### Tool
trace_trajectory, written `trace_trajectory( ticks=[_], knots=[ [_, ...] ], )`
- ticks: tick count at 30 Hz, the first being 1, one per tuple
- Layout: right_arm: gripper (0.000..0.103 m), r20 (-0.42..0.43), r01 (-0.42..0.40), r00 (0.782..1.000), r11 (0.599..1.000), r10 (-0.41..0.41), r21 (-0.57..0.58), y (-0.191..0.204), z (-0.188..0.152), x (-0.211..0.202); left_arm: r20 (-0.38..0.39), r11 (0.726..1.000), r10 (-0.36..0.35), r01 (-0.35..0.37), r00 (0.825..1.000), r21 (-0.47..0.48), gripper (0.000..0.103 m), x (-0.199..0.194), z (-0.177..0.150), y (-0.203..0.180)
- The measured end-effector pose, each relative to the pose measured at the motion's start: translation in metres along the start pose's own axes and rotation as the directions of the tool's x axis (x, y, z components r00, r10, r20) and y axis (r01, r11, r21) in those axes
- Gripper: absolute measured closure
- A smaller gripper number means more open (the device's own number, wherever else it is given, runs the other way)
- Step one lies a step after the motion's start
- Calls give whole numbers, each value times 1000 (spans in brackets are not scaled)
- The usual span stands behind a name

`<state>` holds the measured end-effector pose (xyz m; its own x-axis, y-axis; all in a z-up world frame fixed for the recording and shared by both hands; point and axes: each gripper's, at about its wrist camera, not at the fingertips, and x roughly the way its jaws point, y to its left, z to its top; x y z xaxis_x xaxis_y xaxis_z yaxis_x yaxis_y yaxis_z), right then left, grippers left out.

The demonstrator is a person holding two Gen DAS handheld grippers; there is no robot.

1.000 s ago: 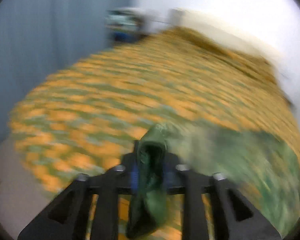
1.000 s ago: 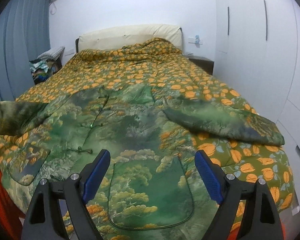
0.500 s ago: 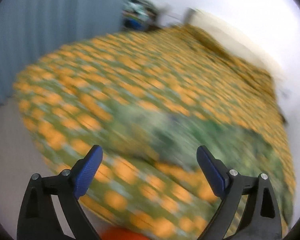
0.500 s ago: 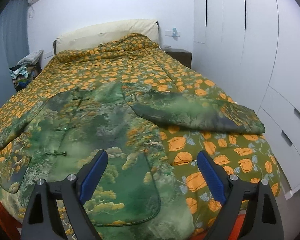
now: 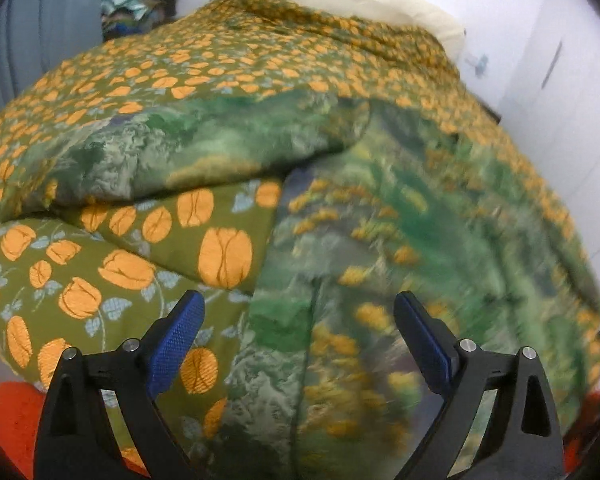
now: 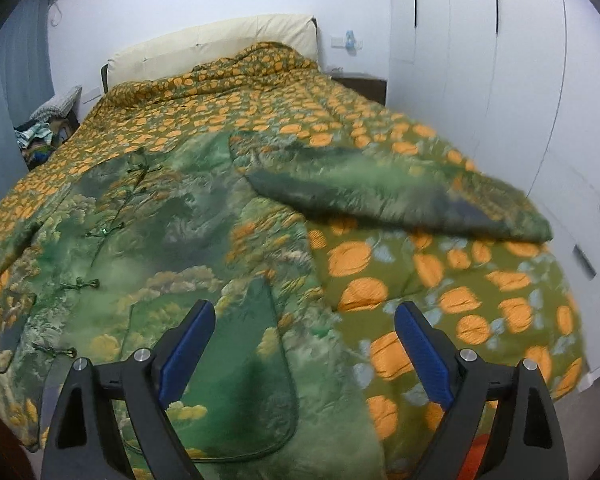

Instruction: Fold large clothes

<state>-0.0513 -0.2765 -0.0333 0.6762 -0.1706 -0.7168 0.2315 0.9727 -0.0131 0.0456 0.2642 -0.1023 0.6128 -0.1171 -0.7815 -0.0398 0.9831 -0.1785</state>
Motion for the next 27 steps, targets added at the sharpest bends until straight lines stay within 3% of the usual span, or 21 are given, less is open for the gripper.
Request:
trace_trajectory(
  ticks=[4,9,17,22,24,27],
  knots=[
    [6,25,-14,1000,1000,14,-7,5,0,-2,-55,999,26,-28,998,-36,7,13,-8,14],
    [6,17,-11,1000,1000,11,0,7,-2,1,-124,988,-14,-6,992,-154,5,32,-16,33],
    [0,-7,10,1000,999,-10,47,-6,-4,7,-200,999,-19,9,980,-47,1,37,-13,21],
    [0,-59,25,998,1000,-25,1,1,-9,14,-142,999,-15,9,990,-45,1,19,-10,21],
    [0,-61,28,998,1000,-28,-11,2,-11,14,-85,998,-30,25,996,-62,1,5,-5,25],
    [0,-50,23,998,1000,-22,18,-3,-12,10,4,998,4,-4,1000,-65,1,-13,4,26]
  ],
)
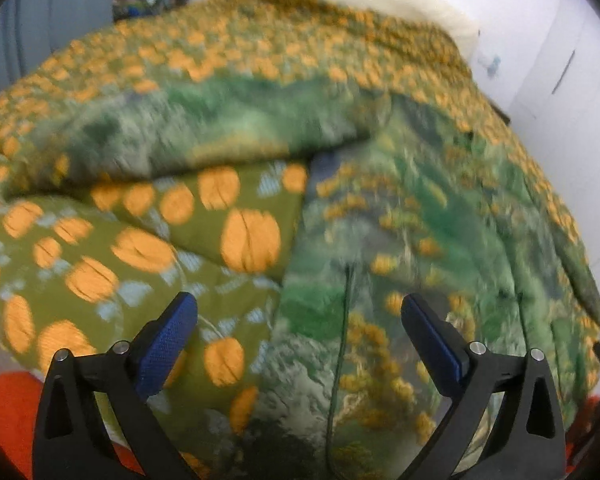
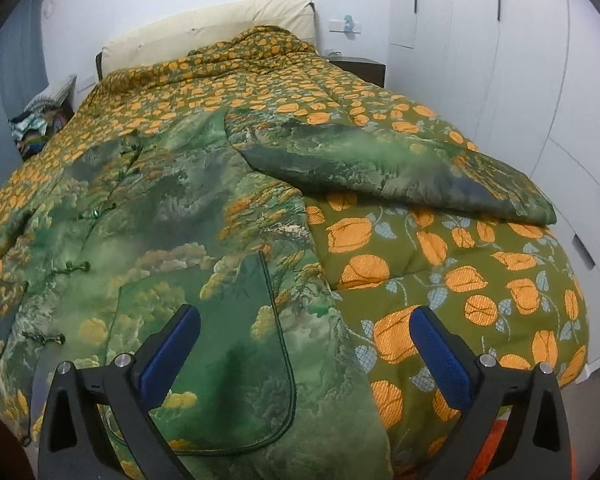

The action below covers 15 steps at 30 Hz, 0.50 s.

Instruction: Fold large clothes

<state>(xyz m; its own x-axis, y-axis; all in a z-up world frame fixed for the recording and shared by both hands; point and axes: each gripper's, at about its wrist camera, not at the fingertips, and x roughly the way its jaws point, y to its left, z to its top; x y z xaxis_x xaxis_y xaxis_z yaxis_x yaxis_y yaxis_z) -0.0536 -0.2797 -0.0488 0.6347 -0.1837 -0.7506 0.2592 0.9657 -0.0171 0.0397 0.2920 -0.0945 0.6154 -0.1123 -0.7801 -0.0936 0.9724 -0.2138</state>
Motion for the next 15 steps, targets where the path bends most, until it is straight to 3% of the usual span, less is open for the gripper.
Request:
trace_trajectory(
  ticks=[4,7,10,13,15],
  knots=[
    [0,5,65,998,998,-65,16,-2,-1,-2,80,999,40,-41,996,12,1,-12,6,-2],
    [0,0,-17,1000,999,17,39,-7,4,-2,108,997,60,-65,992,39,1,-13,4,-6],
    [0,2,-87,996,986,87,143,-31,18,1,105,996,59,-66,993,65,1,-10,5,-9],
    [0,45,-141,990,955,134,260,-75,44,5,109,994,73,-81,991,75,1,-10,2,-8],
    [0,77,-181,983,912,164,369,-112,58,13,103,994,78,-86,992,69,1,-8,2,-6]
  ],
)
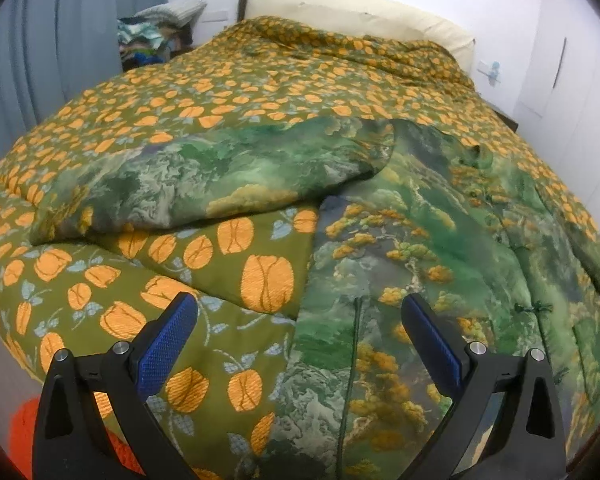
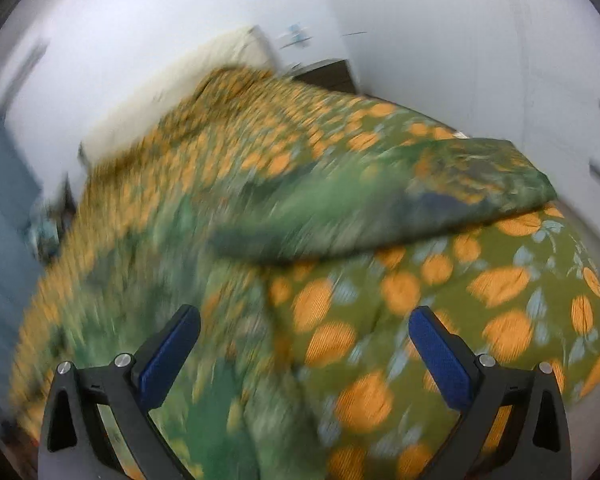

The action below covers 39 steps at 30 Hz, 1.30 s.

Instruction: Fold large clothes

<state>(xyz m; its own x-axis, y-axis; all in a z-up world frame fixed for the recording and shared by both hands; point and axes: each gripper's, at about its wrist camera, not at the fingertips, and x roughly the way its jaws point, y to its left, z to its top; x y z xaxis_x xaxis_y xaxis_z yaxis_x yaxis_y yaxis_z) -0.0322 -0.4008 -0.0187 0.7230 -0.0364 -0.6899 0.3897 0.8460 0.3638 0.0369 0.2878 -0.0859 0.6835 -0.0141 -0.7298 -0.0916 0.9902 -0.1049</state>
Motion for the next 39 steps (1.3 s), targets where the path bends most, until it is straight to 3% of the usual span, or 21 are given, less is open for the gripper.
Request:
trace_trajectory(
  ticks=[2,5,8,9,11,12,13,14,18,20,22,25,28,30,31,32,33,34,37,39],
  knots=[
    [3,-41,-49,997,980,58,193,-45,21,21,-9,1000,3,-4,1000,-13,1,4,-1,2],
    [8,-35,-40,998,935,56,353,-88,36,46,-29,1000,9,-9,1000,-22,1,10,-2,4],
    [23,-29,-35,998,877,55,480,-122,46,76,-60,999,33,-33,998,-2,1,18,-5,1],
    [28,-10,-33,999,839,46,543,-135,48,86,-64,999,40,-40,997,5,1,19,-6,0],
    [44,11,-20,1000,781,17,624,-152,49,99,-70,998,53,-52,996,18,1,21,-8,-2],
    [64,19,-18,1000,759,8,651,-158,48,102,-74,998,56,-54,996,22,1,22,-8,-3],
    [77,29,-14,1000,740,-7,673,-165,49,105,-76,998,56,-54,996,22,1,23,-9,-3],
    [80,35,3,999,743,-36,670,-166,52,104,-77,998,54,-53,996,22,1,23,-9,-3],
    [85,136,83,980,913,-148,400,-110,98,72,-68,999,40,-38,997,27,1,21,-9,-4],
    [85,206,98,969,977,-137,191,-54,123,51,-66,999,27,-25,997,28,1,21,-8,-5],
    [85,254,64,965,998,-58,-15,15,139,34,-75,1000,7,-6,997,23,1,24,-8,-5],
    [85,268,-24,958,963,99,-268,121,136,22,-89,1000,-10,12,996,12,1,27,-9,-6],
    [85,176,-133,956,883,233,-449,218,105,40,-83,1000,-23,24,996,4,1,26,-9,-6],
    [84,109,-176,959,849,262,-498,256,81,60,-83,1000,-29,29,996,5,1,26,-10,-6],
    [74,67,-193,963,838,262,-510,275,64,76,-91,1000,-29,30,995,8,1,27,-11,-6],
    [59,12,-217,966,834,259,-506,291,47,96,-101,1000,-26,27,995,10,1,28,-12,-6],
    [23,-43,-241,966,835,254,-495,299,33,109,-113,1000,-22,24,993,14,1,30,-14,-7],
    [12,-123,-273,962,842,244,-465,306,18,130,-118,1000,-22,24,993,16,1,31,-15,-7],
    [12,-279,-324,933,871,228,-370,306,-20,169,-122,999,-26,30,992,24,1,28,-17,-8],
    [12,-267,-324,934,875,236,-359,292,-28,165,-117,999,-33,37,993,32,1,25,-19,-9]
  ],
)
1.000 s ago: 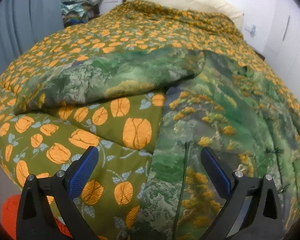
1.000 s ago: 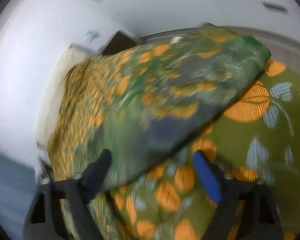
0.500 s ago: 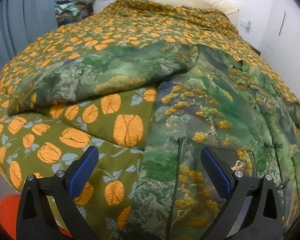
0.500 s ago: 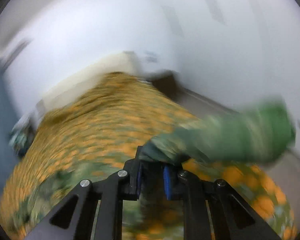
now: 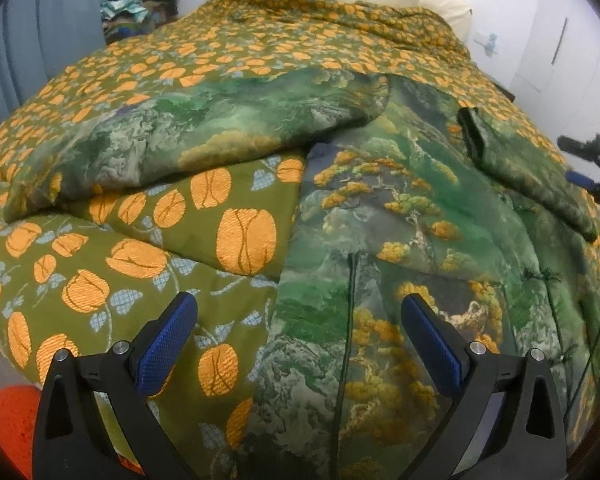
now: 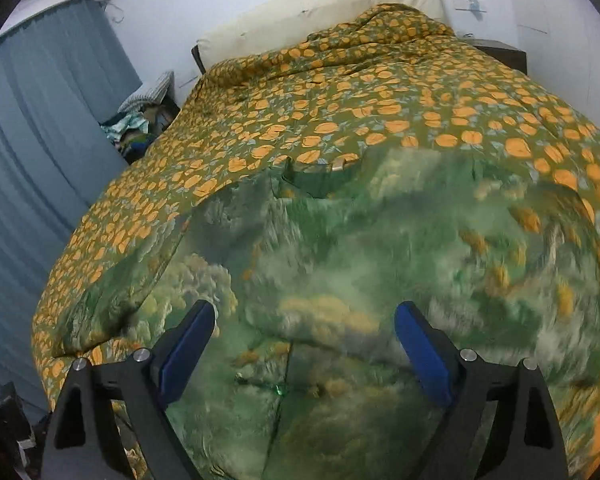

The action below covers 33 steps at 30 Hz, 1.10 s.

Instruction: Fold large clothes

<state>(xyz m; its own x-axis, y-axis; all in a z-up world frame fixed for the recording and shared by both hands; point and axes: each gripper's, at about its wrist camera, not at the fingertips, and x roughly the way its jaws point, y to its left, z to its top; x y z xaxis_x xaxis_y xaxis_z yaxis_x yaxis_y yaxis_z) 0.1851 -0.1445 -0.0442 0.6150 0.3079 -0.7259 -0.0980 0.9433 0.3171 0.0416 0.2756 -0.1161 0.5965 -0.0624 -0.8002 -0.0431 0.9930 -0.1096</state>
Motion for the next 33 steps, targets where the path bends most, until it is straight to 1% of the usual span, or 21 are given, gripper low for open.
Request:
trace_trajectory(
  ticks=[3,5,7,9,10,11,12,13,14,15,17,18,19,20,22,24,26,27,29,31,33],
  knots=[
    [12,5,35,999,999,-35,-22,-13,-4,-17,1,1000,0,0,1000,29,1,0,0,-5],
    [12,-1,111,994,991,-112,-72,-24,-12,-33,-4,999,0,0,1000,51,1,3,0,-11],
    [12,-8,173,984,977,-176,-123,-31,-12,-32,-17,998,4,-2,1000,62,1,8,0,-15],
    [12,-33,228,972,966,-233,-119,-45,-8,-19,-37,997,17,-14,999,77,1,14,-1,-20],
    [12,-77,249,963,963,-257,-100,-57,-7,-5,-43,996,25,-21,999,87,1,16,-2,-22],
    [12,-142,263,952,962,-272,-78,-68,-8,11,-45,995,31,-26,999,94,1,17,-3,-23],
    [11,-244,267,931,962,-272,-53,-81,-14,33,-45,994,36,-31,998,101,1,17,-4,-25],
    [11,-274,270,922,962,-274,-52,-86,-16,42,-43,994,38,-33,998,105,1,16,-5,-25],
    [10,-253,278,924,958,-287,-71,-83,-18,41,-40,994,37,-32,999,107,1,15,-5,-25],
    [11,-208,278,934,956,-292,-95,-76,-18,31,-37,994,33,-29,999,108,1,13,-6,-25],
    [12,-161,229,957,969,-242,-96,-65,-19,9,-36,993,27,-23,999,113,1,12,-7,-25],
    [12,-144,219,962,971,-232,-100,-61,-21,-2,-37,993,28,-23,999,117,1,12,-7,-26],
    [11,-123,229,962,967,-243,-113,-56,-25,-16,-37,993,28,-24,999,120,1,11,-7,-27],
    [11,-108,253,958,959,-267,-125,-52,-29,-29,-37,992,28,-23,999,122,1,11,-7,-28],
    [11,-95,310,942,943,-322,-126,-46,-40,-53,-31,992,25,-20,999,124,1,9,-6,-30],
    [10,-79,353,929,930,-361,-100,-43,-50,-76,-22,992,20,-17,1000,123,1,6,-6,-31],
    [10,-44,387,920,920,-390,-59,-40,-61,-101,-15,992,17,-16,1000,122,1,3,-6,-32],
    [10,-33,401,915,915,-402,-48,-38,-66,-107,-14,992,18,-16,1000,123,1,3,-6,-32],
    [10,-9,453,891,891,-453,-32,-35,-73,-120,-17,992,21,-19,1000,127,1,3,-7,-33],
    [10,15,505,863,862,-505,-48,-29,-80,-130,-20,990,26,-23,999,136,1,3,-8,-35],
    [10,28,525,851,847,-524,-82,-23,-83,-135,-18,989,34,-31,999,147,1,2,-7,-37]
  ],
)
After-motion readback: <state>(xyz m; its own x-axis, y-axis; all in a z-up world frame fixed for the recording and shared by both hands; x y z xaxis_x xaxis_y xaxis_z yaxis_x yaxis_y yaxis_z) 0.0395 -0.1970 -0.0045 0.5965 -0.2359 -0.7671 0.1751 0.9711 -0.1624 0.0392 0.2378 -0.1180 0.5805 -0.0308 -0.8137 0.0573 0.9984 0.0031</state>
